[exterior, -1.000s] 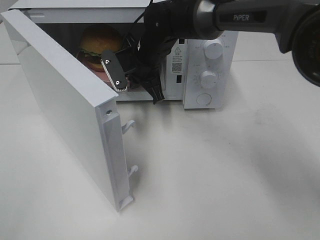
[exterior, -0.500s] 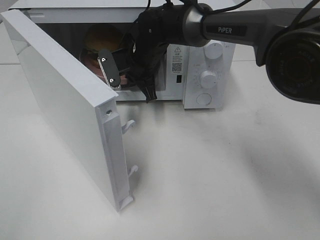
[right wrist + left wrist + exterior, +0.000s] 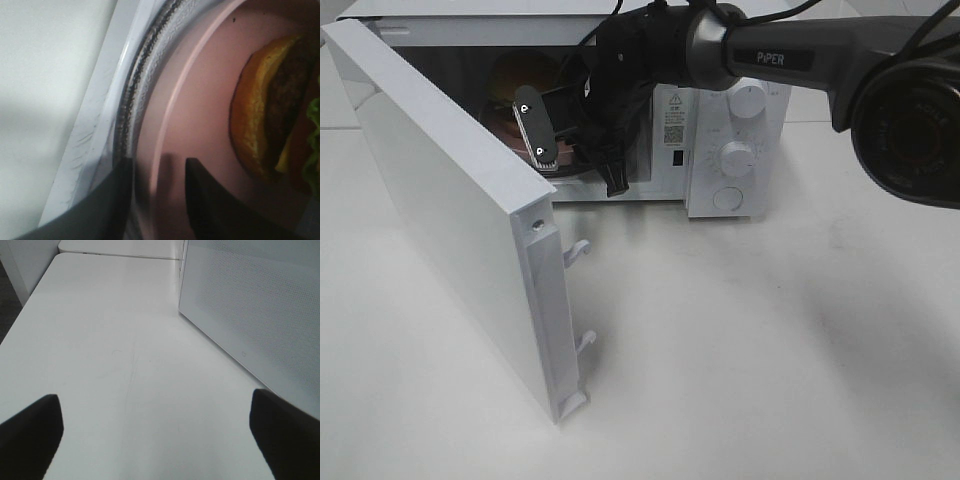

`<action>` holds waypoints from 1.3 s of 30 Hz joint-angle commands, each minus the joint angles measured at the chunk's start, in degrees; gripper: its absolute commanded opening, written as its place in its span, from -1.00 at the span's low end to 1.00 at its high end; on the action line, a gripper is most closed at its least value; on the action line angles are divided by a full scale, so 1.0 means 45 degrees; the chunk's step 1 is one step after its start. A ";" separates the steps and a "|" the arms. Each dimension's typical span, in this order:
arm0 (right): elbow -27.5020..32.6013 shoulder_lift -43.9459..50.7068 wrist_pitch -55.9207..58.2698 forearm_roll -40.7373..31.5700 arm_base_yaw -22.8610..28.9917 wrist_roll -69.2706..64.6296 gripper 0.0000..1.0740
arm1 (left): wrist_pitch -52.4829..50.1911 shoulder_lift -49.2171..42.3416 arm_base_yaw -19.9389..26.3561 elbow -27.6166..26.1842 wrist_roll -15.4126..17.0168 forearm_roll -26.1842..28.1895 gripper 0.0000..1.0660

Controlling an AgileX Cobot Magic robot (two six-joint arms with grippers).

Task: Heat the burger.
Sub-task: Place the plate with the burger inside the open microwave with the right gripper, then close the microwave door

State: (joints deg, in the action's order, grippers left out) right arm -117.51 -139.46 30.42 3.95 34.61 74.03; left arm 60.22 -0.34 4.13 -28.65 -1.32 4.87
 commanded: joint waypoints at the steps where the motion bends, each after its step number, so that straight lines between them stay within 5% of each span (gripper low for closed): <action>1: 0.0038 0.0166 -0.0089 -0.0497 -0.0051 -0.0153 -0.08 | -0.0191 -0.0242 -0.0064 0.0025 -0.0025 0.0076 0.74; 8: 0.0204 0.0420 0.0089 -0.0751 -0.0051 -0.0204 0.03 | -0.0191 -0.0242 -0.0064 0.0025 -0.0025 0.0076 0.74; 21: 0.3030 0.2114 -0.0738 -0.1006 -0.0051 -0.0357 0.35 | -0.0191 -0.0242 -0.0064 0.0025 -0.0025 0.0076 0.74; 39: 0.8556 0.5793 -0.2737 -0.0879 -0.0089 -0.0369 0.38 | -0.0191 -0.0242 -0.0064 0.0025 -0.0025 0.0076 0.74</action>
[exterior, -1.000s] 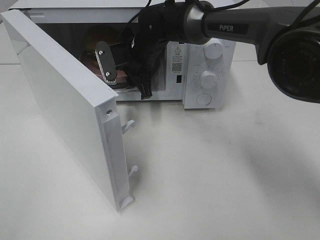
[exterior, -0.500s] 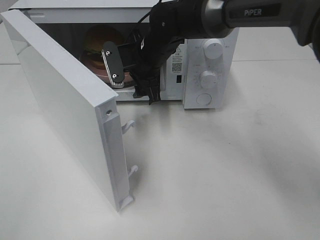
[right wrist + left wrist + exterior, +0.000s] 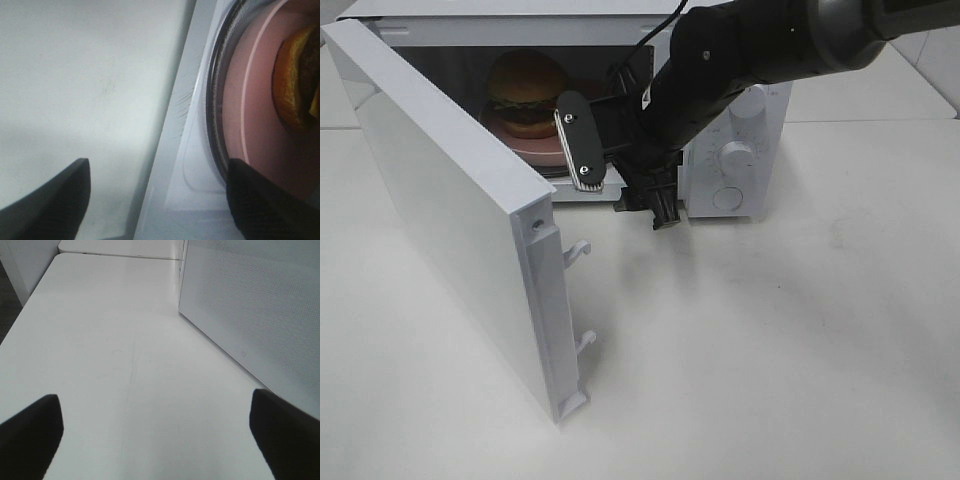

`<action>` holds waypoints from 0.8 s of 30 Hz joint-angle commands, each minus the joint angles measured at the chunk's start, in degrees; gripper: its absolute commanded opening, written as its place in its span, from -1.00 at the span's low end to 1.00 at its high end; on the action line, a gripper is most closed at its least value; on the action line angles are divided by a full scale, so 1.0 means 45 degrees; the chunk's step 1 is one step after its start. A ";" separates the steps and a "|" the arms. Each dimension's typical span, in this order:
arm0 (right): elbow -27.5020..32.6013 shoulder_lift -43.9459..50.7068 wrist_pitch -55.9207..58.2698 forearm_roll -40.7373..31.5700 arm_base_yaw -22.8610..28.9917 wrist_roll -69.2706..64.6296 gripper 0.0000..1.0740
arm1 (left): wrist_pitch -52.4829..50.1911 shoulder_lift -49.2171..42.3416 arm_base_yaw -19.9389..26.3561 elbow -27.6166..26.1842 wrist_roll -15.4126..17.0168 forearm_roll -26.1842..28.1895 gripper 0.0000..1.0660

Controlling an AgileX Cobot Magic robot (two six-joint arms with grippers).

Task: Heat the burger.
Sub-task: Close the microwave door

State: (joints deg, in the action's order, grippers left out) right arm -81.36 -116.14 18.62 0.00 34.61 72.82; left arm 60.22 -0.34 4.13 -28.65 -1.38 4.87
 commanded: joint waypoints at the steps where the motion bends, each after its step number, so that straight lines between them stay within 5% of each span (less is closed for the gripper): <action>1: 0.0522 0.0611 -0.0115 0.0000 -0.0089 -0.0102 0.38 | -0.0191 -0.0242 -0.0064 0.0025 -0.0013 0.0076 0.74; 24: 0.6353 0.5793 -0.0891 0.0331 -0.0382 -0.1821 0.38 | -0.0191 -0.0242 -0.0064 0.0025 -0.0013 0.0076 0.74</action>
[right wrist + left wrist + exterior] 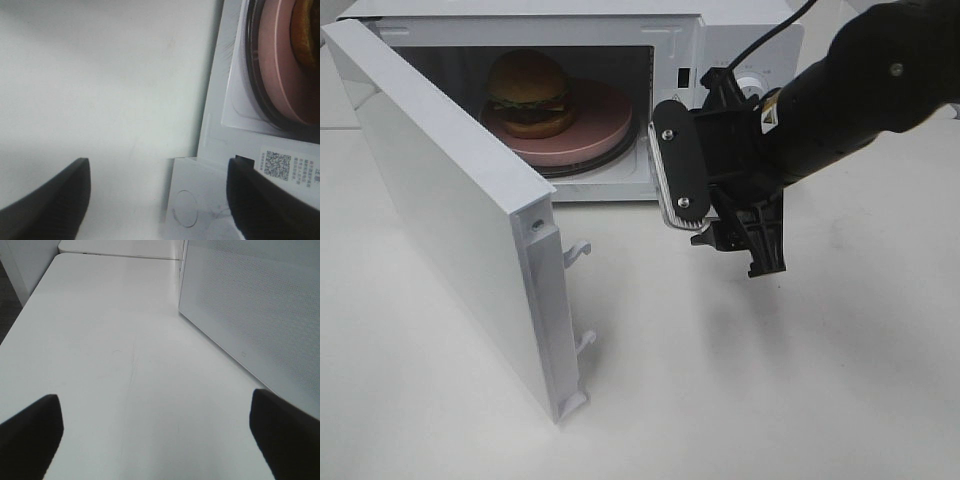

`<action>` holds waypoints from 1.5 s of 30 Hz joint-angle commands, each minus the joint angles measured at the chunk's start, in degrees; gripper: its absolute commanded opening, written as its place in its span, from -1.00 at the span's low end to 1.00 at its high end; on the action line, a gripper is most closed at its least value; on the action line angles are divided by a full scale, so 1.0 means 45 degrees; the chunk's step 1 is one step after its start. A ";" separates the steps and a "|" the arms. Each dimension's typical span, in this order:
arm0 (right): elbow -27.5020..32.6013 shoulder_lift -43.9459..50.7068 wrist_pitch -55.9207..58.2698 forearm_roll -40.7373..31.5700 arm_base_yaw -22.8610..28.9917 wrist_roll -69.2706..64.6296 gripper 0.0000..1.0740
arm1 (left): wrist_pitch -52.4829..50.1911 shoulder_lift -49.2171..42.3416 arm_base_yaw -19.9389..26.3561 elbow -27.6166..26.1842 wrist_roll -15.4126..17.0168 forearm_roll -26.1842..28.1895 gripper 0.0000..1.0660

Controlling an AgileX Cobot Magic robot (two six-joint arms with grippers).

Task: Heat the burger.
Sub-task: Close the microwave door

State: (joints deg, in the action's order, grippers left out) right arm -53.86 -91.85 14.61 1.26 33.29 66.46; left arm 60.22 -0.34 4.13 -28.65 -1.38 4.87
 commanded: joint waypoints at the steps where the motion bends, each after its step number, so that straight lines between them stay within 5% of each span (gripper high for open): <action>1: 0.0242 0.0395 0.0000 0.0051 -0.0089 -0.0407 0.38 | -0.0191 -0.0242 -0.0064 0.0025 -0.0013 0.0076 0.74; 13: 0.2534 0.3387 0.1401 0.0013 -0.0089 -0.6621 0.37 | -0.0191 -0.0242 -0.0064 0.0025 -0.0013 0.0076 0.74; 24: 0.2623 0.4864 0.4877 0.0025 -0.0089 -1.2885 0.37 | -0.0191 -0.0242 -0.0064 0.0025 -0.0013 0.0076 0.74; 45: 0.2623 0.7550 0.9753 0.0064 -0.0089 -1.5241 0.37 | -0.0191 -0.0242 -0.0064 0.0025 -0.0013 0.0076 0.74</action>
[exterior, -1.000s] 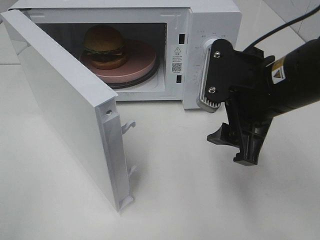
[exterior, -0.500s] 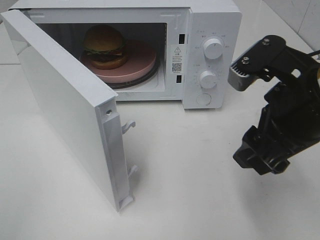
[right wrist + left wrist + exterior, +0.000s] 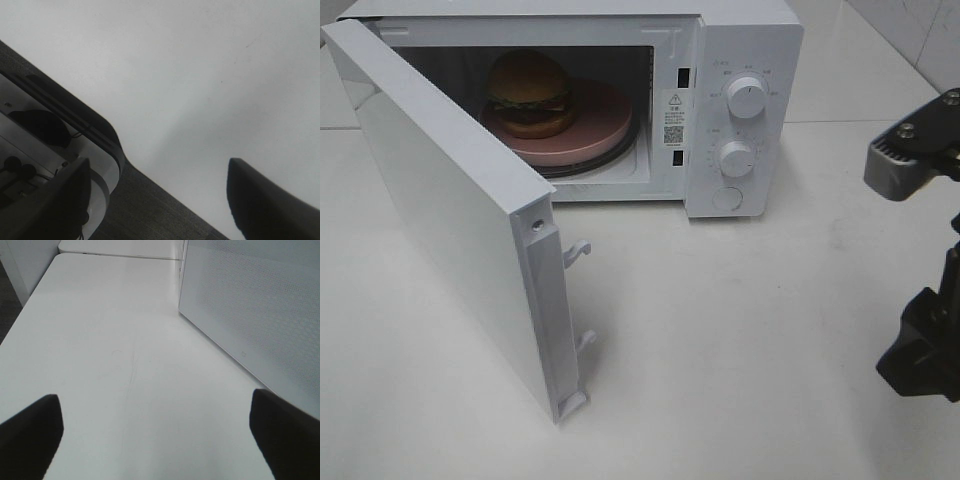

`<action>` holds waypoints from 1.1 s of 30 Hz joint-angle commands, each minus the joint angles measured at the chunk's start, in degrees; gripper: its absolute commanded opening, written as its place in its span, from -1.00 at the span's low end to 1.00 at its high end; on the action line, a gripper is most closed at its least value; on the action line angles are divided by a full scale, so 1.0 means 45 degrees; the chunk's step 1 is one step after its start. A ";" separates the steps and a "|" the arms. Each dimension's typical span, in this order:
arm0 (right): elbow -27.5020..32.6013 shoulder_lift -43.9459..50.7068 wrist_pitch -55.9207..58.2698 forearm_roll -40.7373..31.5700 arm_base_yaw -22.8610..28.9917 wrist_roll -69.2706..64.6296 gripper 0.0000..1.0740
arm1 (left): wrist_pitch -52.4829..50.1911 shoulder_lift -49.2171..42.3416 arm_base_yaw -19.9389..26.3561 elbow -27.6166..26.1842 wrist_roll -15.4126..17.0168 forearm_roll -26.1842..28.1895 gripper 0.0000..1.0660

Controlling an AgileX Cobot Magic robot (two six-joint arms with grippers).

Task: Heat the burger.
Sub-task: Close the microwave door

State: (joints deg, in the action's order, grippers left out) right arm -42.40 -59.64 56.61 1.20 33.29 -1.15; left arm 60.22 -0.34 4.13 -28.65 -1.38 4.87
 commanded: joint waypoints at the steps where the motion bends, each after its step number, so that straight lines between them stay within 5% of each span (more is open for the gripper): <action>1: 0.0076 0.0395 0.0420 0.0076 -0.0089 -0.0216 0.37 | -0.0191 -0.0242 -0.0064 0.0025 -0.0013 0.0076 0.74; 33: 0.2037 0.7016 0.1719 0.1095 -0.0115 -0.2215 0.37 | -0.0191 -0.0242 -0.0064 0.0025 -0.0013 0.0076 0.74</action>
State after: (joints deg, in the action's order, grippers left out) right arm -33.58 -28.42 64.17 5.73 33.00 -10.94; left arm 60.22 -0.34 4.13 -28.65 -1.38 4.87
